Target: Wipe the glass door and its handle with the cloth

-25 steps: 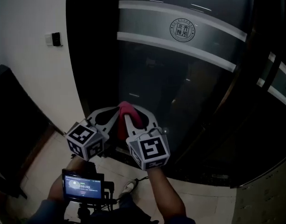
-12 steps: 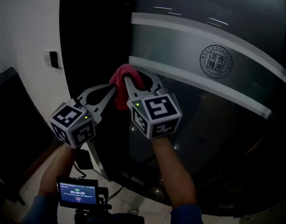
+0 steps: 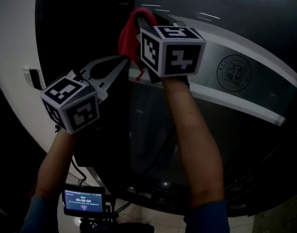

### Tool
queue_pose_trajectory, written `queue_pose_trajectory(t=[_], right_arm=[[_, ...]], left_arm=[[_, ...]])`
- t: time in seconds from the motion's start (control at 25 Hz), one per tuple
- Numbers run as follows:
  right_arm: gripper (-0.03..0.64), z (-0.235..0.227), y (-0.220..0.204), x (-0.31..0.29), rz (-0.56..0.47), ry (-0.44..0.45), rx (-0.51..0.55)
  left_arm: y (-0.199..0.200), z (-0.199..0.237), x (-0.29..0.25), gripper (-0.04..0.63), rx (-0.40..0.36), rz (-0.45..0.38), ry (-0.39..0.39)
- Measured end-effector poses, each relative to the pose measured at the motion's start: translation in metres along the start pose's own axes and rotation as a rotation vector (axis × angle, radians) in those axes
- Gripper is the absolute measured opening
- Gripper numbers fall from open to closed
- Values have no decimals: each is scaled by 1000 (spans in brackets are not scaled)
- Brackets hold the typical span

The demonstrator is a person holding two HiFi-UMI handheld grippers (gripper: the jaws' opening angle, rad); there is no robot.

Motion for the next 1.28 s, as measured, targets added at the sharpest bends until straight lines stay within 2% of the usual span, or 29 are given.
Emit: queue_pose_trajectory(t=[0.2,0.48,0.68,0.76,0.88,0.96,1.12,1.28], right_arm=[[26,-14,-22,0,47,-73,47],[26,22,-102,57,89,-94,62],[26,58,-178,114,131,-119,0],[26,74,-214,141,175,-133,-47],[26,94,-266,180,249,-177,-140],[26,104,-294,201,301,-201,-181],[26,116,-323,223,355,-226,-226],[26,113,-322,228,356,-239,-232]], left_arm=[[-22,13,-10,11,42,-18,-66],[-77,1,5,12,50,-28,-107],[-135,-16,27,11,69,24,-110],[-164,-23,40,11,52,54,-103],[-217,-35,64,11,36,136,-92],[-248,-44,78,11,59,193,-85],[-282,-56,97,11,110,262,-76],[-286,-62,97,11,121,268,-81]])
Point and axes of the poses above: the fingertips, and each gripper's own axes: x backward along the fingers, z to its left, y out of its top, the point moved 3 cm from there along x, backward along the fingers, and after that the axes turned 9 degrees about -z, right-handed, at the moved point
